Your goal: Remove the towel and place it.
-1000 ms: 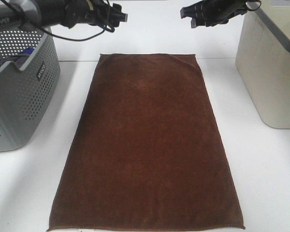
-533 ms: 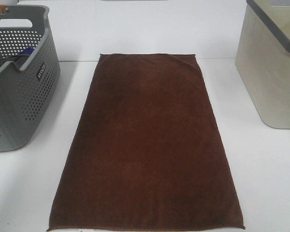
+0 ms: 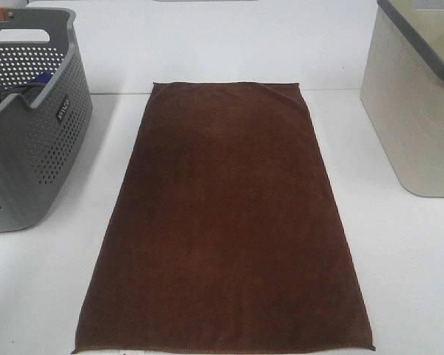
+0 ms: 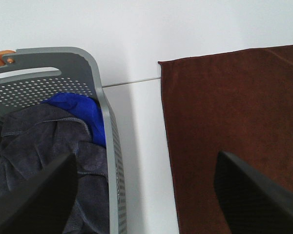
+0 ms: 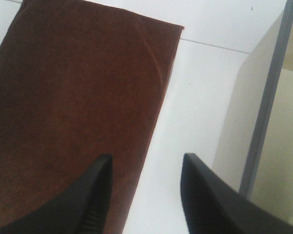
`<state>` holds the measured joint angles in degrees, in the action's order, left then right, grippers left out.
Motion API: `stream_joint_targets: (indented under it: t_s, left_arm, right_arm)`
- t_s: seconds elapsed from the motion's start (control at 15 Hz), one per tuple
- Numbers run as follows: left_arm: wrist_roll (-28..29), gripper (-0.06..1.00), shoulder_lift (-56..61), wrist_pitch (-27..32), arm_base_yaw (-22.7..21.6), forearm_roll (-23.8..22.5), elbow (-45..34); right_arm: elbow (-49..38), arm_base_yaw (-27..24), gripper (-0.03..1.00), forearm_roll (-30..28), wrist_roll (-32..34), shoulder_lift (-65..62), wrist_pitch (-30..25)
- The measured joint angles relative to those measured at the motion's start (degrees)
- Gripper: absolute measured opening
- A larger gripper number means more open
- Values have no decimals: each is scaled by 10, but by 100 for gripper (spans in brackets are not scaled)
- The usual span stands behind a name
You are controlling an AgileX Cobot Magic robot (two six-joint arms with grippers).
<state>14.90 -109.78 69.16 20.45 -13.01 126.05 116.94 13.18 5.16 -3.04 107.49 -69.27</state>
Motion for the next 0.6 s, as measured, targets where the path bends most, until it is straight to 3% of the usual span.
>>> stream_joint_targets:
  t_s: [0.27,0.6]
  left_arm:
    - [-17,74,68,2,0,1,-92]
    - [-17,74,231,3,0,-3,-378]
  right_arm:
    - [-117,0,43,-15,0,-74,-3]
    - [-315,0,43,-18,1,-198,-5]
